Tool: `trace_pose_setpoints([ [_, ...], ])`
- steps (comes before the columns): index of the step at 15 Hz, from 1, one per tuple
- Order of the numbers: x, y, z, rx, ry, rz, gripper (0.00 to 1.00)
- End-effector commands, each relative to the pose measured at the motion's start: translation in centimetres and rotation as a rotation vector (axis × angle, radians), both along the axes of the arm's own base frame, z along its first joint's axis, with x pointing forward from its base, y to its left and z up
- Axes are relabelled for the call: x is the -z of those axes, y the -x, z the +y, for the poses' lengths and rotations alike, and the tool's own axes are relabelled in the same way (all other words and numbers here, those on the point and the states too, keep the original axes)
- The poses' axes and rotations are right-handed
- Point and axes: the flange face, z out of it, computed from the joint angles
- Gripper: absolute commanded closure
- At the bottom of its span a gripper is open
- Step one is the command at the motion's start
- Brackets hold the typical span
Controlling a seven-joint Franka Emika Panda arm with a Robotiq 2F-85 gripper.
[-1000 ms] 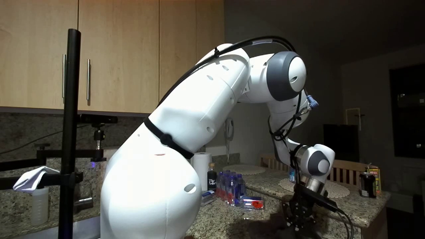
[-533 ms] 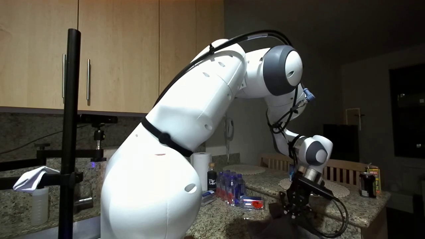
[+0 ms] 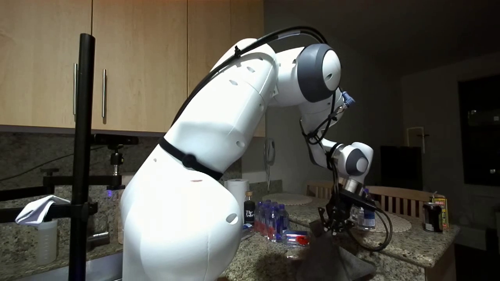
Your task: Move the bag to the left on the counter
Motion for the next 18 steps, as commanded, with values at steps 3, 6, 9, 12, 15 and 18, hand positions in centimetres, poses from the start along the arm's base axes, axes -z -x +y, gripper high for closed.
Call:
trace_pose_setpoints([
  [3,-3.9,0.5,4.1,-0.048,-0.015,-0.001,0.95],
  [6,-5.8,0.7,7.4,-0.102,-0.026,-0.014,0.95],
  [9,-7.6,1.1,10.8,-0.163,-0.042,-0.022,0.95],
  [12,-9.3,1.8,14.4,-0.228,-0.055,-0.029,0.95],
  [15,-10.4,2.4,17.6,-0.286,-0.072,-0.033,0.95],
  [18,-11.0,3.0,20.5,-0.329,-0.089,-0.037,0.95],
])
